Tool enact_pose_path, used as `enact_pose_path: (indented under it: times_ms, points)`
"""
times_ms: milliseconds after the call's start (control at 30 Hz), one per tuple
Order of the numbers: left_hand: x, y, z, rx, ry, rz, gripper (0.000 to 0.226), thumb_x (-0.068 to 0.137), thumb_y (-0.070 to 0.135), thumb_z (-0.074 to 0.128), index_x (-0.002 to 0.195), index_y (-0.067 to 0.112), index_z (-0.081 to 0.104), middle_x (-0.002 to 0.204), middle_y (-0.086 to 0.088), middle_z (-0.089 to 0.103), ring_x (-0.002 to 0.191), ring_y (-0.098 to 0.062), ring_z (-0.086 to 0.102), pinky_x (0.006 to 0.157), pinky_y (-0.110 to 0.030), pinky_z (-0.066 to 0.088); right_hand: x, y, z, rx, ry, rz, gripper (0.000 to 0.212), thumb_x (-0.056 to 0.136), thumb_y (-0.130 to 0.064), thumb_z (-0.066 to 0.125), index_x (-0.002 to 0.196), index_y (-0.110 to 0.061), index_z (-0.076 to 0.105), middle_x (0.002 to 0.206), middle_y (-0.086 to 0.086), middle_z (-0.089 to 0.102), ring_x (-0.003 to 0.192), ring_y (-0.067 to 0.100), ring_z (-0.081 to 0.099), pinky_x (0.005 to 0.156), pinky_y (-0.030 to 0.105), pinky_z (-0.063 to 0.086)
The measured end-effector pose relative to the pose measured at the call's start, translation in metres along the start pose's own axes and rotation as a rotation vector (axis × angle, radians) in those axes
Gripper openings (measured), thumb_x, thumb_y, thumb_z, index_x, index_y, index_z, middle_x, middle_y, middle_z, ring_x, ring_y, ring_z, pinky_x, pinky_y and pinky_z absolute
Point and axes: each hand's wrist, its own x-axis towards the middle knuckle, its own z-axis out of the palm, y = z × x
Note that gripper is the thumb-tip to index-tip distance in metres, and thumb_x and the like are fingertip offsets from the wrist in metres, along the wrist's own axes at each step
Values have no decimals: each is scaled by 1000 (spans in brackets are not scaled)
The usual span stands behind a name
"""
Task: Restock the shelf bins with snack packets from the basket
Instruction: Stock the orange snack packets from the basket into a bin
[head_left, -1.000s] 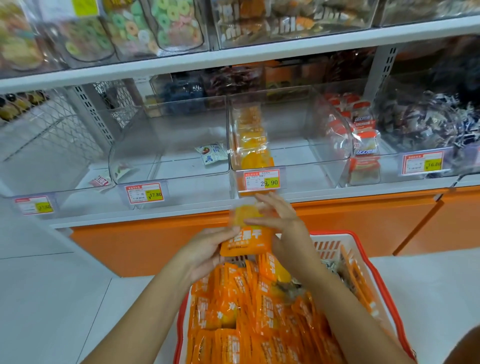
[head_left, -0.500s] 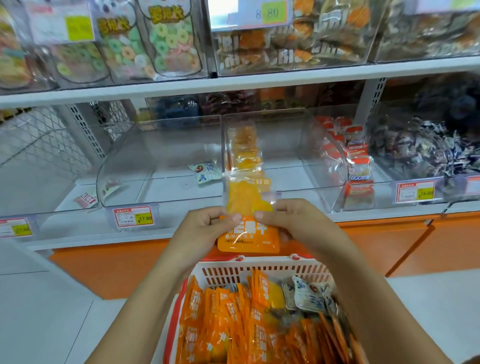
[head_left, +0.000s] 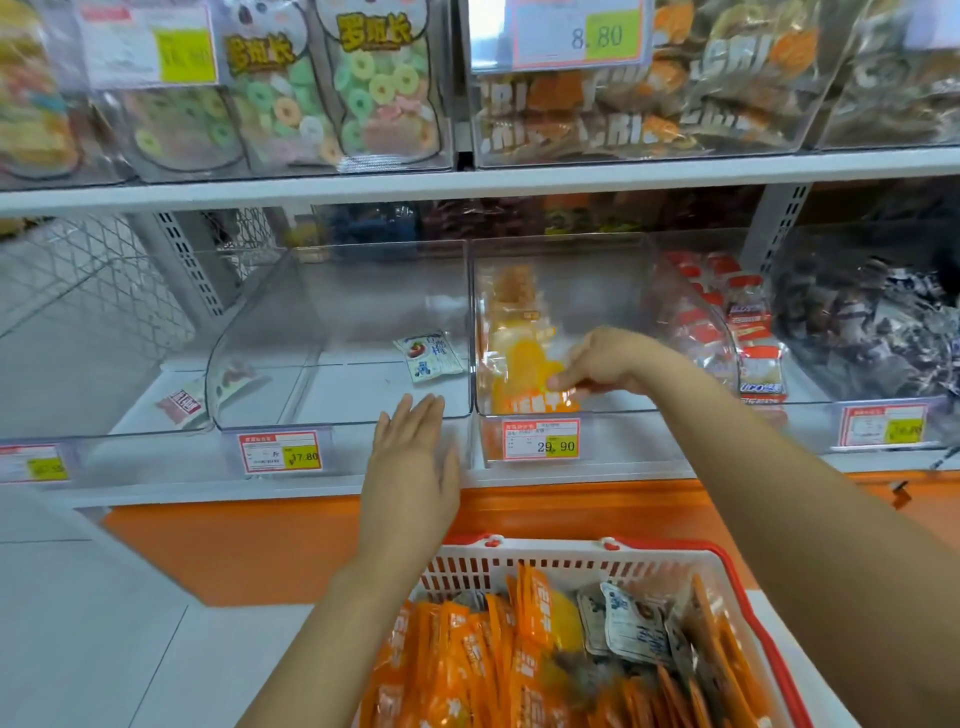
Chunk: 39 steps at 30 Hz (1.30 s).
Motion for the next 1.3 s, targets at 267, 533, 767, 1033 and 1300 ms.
enact_pose_path:
  times_ms: [267, 533, 767, 1033, 1300]
  points:
    - [-5, -6, -2, 13, -82, 52, 58, 97, 19, 46, 149, 15, 21, 156, 3, 16, 139, -2, -4, 113, -19, -8, 4, 4, 31, -676, 144, 85, 42, 78, -44, 73, 61, -12, 51, 57, 1, 55, 53, 15, 57, 53, 24, 43]
    - [-50, 2, -1, -217, -29, 92, 25, 99, 26, 44, 112, 19, 64, 110, 10, 61, 100, 3, 52, 85, -6, 37, -78, 25, 53, -84, 732, -526, 57, 93, -35, 58, 48, -18, 27, 44, -3, 26, 44, 13, 27, 49, 31, 26]
    - [-110, -36, 33, 103, -676, -109, 30, 100, 23, 39, 121, 16, 59, 122, -2, 62, 105, -18, 60, 84, -23, 45, -82, 118, 158, -123, 416, -216, 40, 94, -42, 53, 61, -19, 53, 53, -5, 47, 48, 9, 45, 54, 30, 49]
    - [-153, -79, 54, 393, -1007, -127, 53, 97, 27, 46, 147, 16, 29, 152, -4, 31, 138, -25, 33, 111, -37, 35, -4, 268, 259, -15, -102, 114, 114, 38, -96, 52, 134, -36, 40, 135, -3, 49, 123, 21, 50, 99, 50, 45]
    - [-150, -76, 55, 341, -1048, -167, 46, 98, 28, 44, 142, 16, 39, 146, -5, 41, 133, -24, 40, 108, -37, 39, -72, 206, 248, -91, -59, 107, 106, 72, -73, 55, 151, -18, 11, 152, 8, 26, 138, 29, 30, 111, 48, 32]
